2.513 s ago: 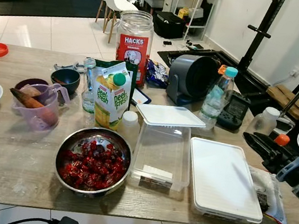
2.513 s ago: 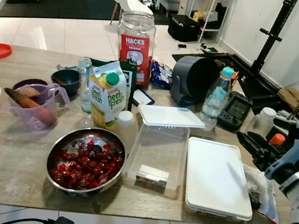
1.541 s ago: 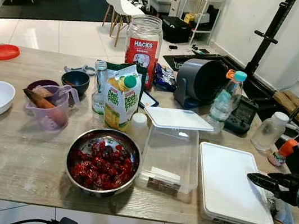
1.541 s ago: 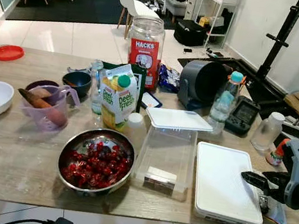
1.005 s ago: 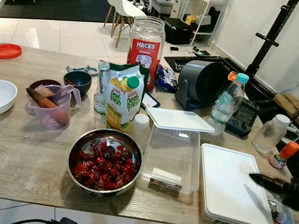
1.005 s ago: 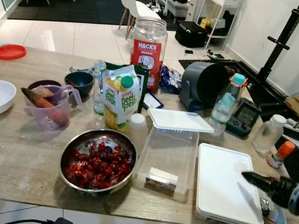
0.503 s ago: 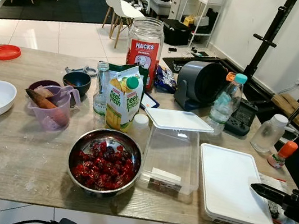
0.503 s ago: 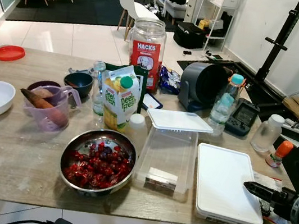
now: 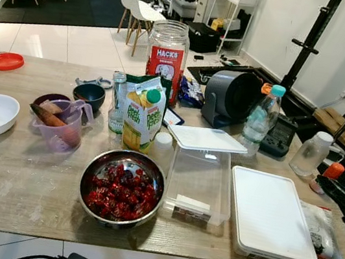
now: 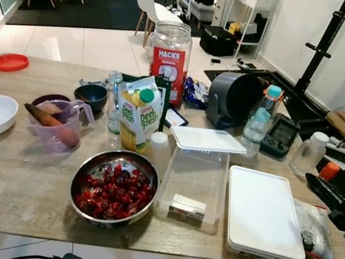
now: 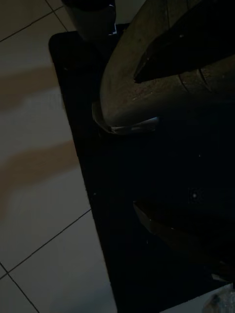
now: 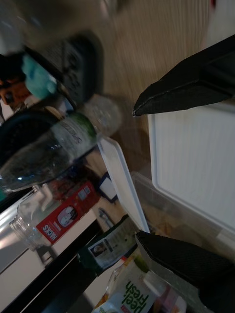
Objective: Restocking fridge
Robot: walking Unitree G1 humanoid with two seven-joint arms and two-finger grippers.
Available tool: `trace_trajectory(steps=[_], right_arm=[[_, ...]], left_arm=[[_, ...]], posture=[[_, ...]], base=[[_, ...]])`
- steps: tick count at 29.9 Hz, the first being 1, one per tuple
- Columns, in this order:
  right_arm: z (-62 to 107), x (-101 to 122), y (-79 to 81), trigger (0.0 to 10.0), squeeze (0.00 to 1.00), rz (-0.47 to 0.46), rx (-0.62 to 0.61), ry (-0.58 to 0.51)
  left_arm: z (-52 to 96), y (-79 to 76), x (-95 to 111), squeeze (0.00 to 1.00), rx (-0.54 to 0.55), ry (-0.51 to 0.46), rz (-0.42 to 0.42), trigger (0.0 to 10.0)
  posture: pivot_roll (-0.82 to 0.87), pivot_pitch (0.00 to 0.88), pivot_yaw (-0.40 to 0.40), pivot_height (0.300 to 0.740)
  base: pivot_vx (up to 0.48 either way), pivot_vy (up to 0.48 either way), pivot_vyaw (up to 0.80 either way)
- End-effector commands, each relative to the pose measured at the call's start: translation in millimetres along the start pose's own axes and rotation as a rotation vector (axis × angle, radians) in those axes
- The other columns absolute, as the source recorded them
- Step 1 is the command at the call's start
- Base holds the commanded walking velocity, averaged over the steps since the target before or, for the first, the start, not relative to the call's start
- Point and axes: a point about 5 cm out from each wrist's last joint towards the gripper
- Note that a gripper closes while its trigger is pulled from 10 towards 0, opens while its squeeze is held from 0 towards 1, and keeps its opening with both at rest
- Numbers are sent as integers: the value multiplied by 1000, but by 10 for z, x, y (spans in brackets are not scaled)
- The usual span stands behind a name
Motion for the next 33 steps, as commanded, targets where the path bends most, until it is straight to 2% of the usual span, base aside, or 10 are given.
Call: trace_trajectory(steps=[1, 8, 10, 11, 13, 26, 27, 33], right_arm=[[-4, 37, 10, 10000, 0, 23, -7, -19], [-195, -105, 126, 10000, 0, 45, 10, -4], [-195, -105, 126, 10000, 0, 45, 10, -4], [-270, -138, 185, 10000, 0, 74, 26, 10], [-309, -141, 220, 10000, 0, 84, 32, 7], [-472, -186, 371, 10000, 0, 166, 49, 44], [-521, -215, 432, 10000, 0, 198, 66, 62], [-595, -226, 511, 10000, 0, 242, 83, 78]], left_arm=[[14, -26, -148, 0, -7, 63, -1, 10000], [14, -17, -144, 0, 0, 68, -15, 10000], [14, -17, -144, 0, 0, 68, -15, 10000], [14, -13, -139, 0, 2, 69, -18, 10000], [14, -11, -138, 0, 3, 71, -20, 10000], [14, -8, -139, 0, 3, 76, -27, 10000], [14, -9, -139, 0, 1, 77, -28, 10000], [15, -9, -140, 0, -1, 77, -31, 10000]], posture=[[-56, 0, -16, 740], [-54, 0, -12, 740], [-54, 0, -12, 740], [-55, 0, -9, 740], [-55, 0, -8, 740], [-57, 0, -9, 740], [-58, 0, -9, 740], [-57, 0, -15, 740]], base=[[0, 0, 0], [-268, 0, 0], [-289, 0, 0], [-296, 0, 0], [-300, 0, 0], [-303, 0, 0], [-307, 0, 0], [-305, 0, 0]])
Point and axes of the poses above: a point about 5 cm out from each wrist's last joint towards the gripper, its own z axis pointing back from the gripper into the wrist, its own x axis along the axis of the wrist's last joint, y = z × x, and after that the axes turned 8 degrees about z, right-handed
